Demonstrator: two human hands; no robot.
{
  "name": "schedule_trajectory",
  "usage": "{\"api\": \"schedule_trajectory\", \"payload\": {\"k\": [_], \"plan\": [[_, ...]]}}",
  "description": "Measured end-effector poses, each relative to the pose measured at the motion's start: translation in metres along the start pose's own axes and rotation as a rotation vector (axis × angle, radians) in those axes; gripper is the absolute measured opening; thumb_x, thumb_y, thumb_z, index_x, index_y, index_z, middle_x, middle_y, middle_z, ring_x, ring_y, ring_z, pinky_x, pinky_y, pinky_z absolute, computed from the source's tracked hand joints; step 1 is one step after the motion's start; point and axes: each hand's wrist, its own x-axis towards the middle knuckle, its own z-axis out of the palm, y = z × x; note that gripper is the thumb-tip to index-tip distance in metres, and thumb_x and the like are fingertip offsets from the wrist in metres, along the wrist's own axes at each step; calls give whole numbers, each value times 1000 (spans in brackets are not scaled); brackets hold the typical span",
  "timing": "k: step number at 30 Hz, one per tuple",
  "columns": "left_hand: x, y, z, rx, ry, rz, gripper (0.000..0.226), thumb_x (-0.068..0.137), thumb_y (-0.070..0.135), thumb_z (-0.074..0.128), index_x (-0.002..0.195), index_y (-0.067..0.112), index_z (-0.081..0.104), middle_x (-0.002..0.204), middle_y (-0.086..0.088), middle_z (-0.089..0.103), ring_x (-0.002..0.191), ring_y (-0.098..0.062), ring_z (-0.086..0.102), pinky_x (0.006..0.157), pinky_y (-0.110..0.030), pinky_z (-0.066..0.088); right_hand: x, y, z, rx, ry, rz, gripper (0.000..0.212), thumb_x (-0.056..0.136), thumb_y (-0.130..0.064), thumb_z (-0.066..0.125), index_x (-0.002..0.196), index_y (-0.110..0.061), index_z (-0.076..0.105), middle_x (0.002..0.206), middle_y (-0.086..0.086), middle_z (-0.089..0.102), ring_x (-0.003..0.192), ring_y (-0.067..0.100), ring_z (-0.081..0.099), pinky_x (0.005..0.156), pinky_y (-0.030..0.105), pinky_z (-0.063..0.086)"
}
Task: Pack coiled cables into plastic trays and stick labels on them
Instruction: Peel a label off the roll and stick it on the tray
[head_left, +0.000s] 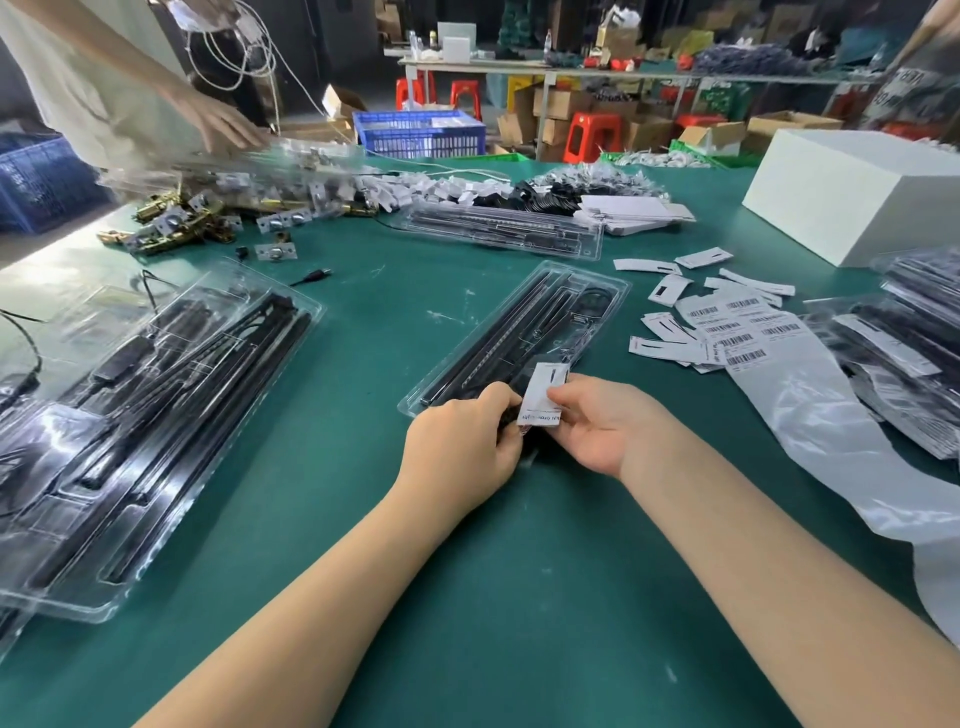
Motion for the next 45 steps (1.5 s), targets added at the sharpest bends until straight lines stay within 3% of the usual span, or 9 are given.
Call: {"api": "schedule_trajectory", "payload": {"k": [5, 9, 19, 26, 29, 34, 39, 42, 45], "plan": [[0, 0, 1, 15, -12, 5, 25, 92, 41, 50, 114, 30, 56, 83, 3, 70, 79, -25, 65, 66, -35, 49, -1, -3, -4, 55, -29, 53, 32, 98, 10, 33, 118, -5, 53, 89, 16, 62, 75, 24, 61, 45, 26, 55], [-1, 1, 1, 18, -7, -2, 25, 92, 38, 49, 115, 31, 56, 85, 5, 70, 81, -23, 64, 64, -32, 47, -2, -2, 0, 117, -40, 57, 26, 98, 9, 29, 105, -1, 53, 89, 16, 60, 75, 25, 59, 62, 31, 52], [0, 1, 0, -1, -5, -25, 26, 92, 37, 50, 115, 29, 56, 89, 5, 71, 84, -24, 65, 67, -32, 49, 2, -1, 9, 103, -22, 48, 38, 94, 13, 35, 129, 6, 47, 107, 24, 56, 82, 31, 59, 63, 35, 50], [-1, 1, 1, -1, -8, -22, 24, 92, 36, 48, 114, 28, 55, 92, 5, 71, 85, -24, 65, 68, -33, 49, 2, 5, 2, 71, -20, 20, 18, 91, 14, 37, 91, 1, 50, 89, 23, 60, 77, 28, 63, 65, 33, 54], [-1, 1, 1, -1, 0, -18, 24, 92, 37, 49, 113, 28, 55, 91, 6, 71, 85, -24, 66, 68, -33, 49, 0, 7, 0, 125, -36, 13, 20, 92, 13, 36, 94, -3, 49, 88, 21, 61, 73, 25, 63, 57, 30, 57], [-2, 3, 1, 23, -5, -31, 27, 93, 38, 47, 118, 30, 53, 94, 5, 71, 87, -23, 65, 66, -30, 44, -5, 13, 0, 211, -61, -56, 36, 90, 18, 40, 115, -5, 52, 98, 21, 63, 84, 26, 63, 73, 28, 54], [-2, 3, 0, 10, -21, -53, 27, 93, 36, 48, 119, 30, 53, 96, 7, 71, 90, -21, 65, 70, -30, 47, -16, 14, 6, 73, -39, -115, 23, 84, 24, 40, 94, 10, 56, 105, 37, 56, 91, 34, 64, 71, 27, 55], [-2, 3, 0, 1, -25, -50, 27, 93, 37, 47, 119, 30, 53, 98, 7, 71, 91, -21, 65, 70, -32, 48, -17, 15, 6, 56, 4, -107, 24, 85, 22, 43, 106, 13, 52, 125, 36, 55, 102, 36, 64, 79, 29, 53], [-1, 2, 0, 5, -17, -39, 28, 94, 40, 47, 119, 29, 54, 100, 7, 71, 92, -21, 65, 71, -31, 49, -14, 16, 4, 134, 14, -87, 44, 85, 22, 46, 125, 5, 53, 119, 33, 60, 96, 32, 63, 82, 30, 54]]}}
